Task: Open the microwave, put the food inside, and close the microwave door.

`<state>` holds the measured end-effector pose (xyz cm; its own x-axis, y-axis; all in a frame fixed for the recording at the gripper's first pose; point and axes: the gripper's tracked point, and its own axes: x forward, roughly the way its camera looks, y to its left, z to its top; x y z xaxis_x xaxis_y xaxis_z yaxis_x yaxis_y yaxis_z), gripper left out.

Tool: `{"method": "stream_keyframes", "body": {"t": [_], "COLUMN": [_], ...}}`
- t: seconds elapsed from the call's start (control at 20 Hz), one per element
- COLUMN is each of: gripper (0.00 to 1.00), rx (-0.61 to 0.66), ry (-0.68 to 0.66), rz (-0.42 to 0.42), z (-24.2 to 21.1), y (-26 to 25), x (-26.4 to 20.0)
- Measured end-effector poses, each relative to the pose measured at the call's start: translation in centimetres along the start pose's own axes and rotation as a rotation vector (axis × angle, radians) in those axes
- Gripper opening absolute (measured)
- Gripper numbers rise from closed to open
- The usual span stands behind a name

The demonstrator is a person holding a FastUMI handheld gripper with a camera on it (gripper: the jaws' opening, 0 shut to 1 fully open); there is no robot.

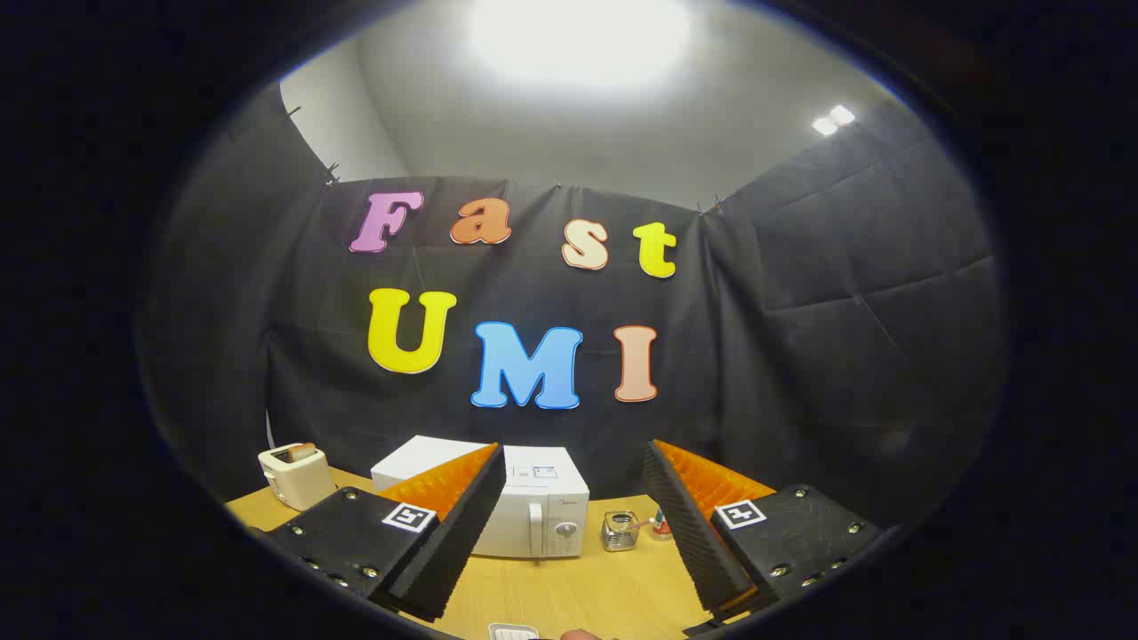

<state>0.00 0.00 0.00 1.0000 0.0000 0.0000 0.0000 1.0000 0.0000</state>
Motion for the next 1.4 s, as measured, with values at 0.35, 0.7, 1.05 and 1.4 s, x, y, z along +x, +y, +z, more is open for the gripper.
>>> {"method": "stream_keyframes", "body": {"t": [0.35, 0.7, 1.05, 1.4], "gripper": [0.99, 0.99, 0.99, 0.99], "rx": [-0.028, -0.006, 0.051, 0.082], "ry": [-0.007, 0.005, 0.028, 0.052], "rz": [0.018, 0.01, 0.016, 0.061], "z": [0.1, -0.8, -2.3, -4.8], "y": [0.2, -0.1, -0.8, -1.1], "x": [0.2, 0.3, 1.8, 6.8]}}
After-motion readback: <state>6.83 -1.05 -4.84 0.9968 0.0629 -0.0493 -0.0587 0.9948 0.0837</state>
